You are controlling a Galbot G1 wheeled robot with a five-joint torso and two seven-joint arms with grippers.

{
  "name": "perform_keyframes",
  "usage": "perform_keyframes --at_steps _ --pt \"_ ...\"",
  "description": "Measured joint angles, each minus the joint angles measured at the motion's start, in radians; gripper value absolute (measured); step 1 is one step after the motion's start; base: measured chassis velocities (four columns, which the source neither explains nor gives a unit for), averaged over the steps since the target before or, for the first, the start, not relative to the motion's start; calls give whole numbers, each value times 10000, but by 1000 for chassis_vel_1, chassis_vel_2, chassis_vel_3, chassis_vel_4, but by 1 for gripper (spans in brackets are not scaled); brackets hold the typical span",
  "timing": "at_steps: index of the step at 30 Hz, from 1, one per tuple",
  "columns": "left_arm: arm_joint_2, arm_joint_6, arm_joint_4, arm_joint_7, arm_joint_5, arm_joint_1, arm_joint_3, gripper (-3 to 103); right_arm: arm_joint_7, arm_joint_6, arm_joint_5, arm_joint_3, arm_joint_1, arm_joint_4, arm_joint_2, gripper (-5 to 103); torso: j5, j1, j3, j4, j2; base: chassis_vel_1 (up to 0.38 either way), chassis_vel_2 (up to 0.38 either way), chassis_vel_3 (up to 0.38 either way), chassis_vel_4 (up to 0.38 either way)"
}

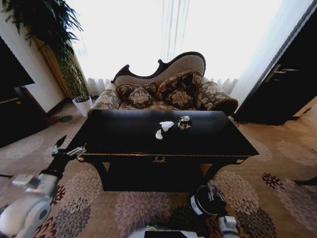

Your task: Move to the front of the table and place the trash on the table into the trash bin.

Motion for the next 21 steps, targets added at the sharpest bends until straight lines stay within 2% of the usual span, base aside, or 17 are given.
perform_keyframes --at_steps 12,21 --pt "-281 34 -743 -22 -108 367 -366 100 -167 315 -585 -194 2426 -3827 -273 26 -3 1 1 1 -1 0 0 0 0" --pt "-409 82 -809 -44 -189 451 -467 100 -231 755 -735 -190 3211 -5704 -481 26 -2 1 2 1 -1 0 0 0 0"
